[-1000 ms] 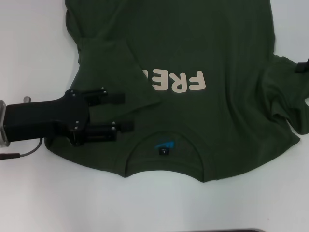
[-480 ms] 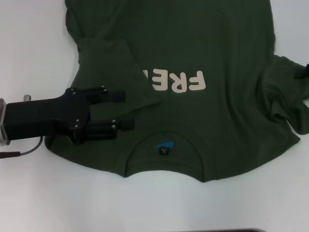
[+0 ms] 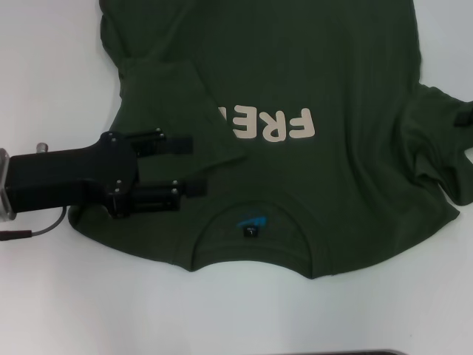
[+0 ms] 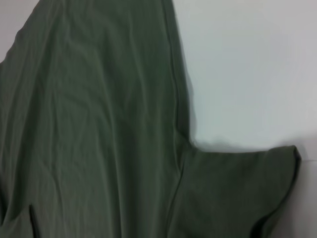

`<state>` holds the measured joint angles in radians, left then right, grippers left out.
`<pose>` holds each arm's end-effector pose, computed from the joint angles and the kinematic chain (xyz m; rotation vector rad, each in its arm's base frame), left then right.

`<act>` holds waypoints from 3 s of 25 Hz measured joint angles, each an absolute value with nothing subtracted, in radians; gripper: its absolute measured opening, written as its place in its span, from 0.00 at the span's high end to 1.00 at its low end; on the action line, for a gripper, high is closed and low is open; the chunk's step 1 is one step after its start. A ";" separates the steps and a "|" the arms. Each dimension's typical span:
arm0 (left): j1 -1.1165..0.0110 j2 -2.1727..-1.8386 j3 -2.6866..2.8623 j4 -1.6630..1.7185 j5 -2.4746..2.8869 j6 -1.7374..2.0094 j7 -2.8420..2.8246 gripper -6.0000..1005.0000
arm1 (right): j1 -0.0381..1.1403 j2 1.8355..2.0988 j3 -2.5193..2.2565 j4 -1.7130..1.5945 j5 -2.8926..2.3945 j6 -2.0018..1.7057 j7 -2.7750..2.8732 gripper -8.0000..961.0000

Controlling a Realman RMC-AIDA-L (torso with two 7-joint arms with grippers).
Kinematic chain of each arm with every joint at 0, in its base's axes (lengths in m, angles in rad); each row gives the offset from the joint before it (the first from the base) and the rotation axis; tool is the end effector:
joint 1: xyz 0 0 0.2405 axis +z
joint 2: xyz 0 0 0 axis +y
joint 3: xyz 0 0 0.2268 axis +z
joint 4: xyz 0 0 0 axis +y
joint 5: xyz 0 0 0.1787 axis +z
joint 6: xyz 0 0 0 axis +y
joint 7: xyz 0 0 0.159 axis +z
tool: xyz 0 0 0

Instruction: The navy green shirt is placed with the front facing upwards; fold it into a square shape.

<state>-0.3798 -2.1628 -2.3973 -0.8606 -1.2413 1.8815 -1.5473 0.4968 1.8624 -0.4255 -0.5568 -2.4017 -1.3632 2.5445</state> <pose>-0.1881 0.2372 0.0061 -2.8703 -0.7168 -1.0140 0.3373 0.2982 0.0771 -1.6560 2.1313 0.4854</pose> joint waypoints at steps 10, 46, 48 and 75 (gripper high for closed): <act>-0.380 -2.163 -2.395 -0.861 -1.241 1.881 -1.549 0.22 | 0.489 1.857 -0.430 -0.557 -2.402 -1.379 2.545 0.79; -0.376 -2.163 -2.401 -0.863 -1.252 1.888 -1.561 0.22 | 0.521 1.787 -0.317 -0.699 -2.393 -1.509 2.626 0.97; -0.374 -2.163 -2.401 -0.863 -1.252 1.888 -1.561 0.22 | 0.533 1.788 -0.320 -0.699 -2.396 -1.509 2.632 0.97; -0.373 -2.163 -2.402 -0.860 -1.279 1.877 -1.556 0.22 | 0.631 1.844 -0.346 -0.549 -2.333 -1.518 2.625 0.97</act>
<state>-0.3726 -2.1628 -2.4023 -0.8605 -1.2788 1.8773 -1.5557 0.6313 1.8439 -0.3462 -0.5495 -2.3331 -1.5181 2.6250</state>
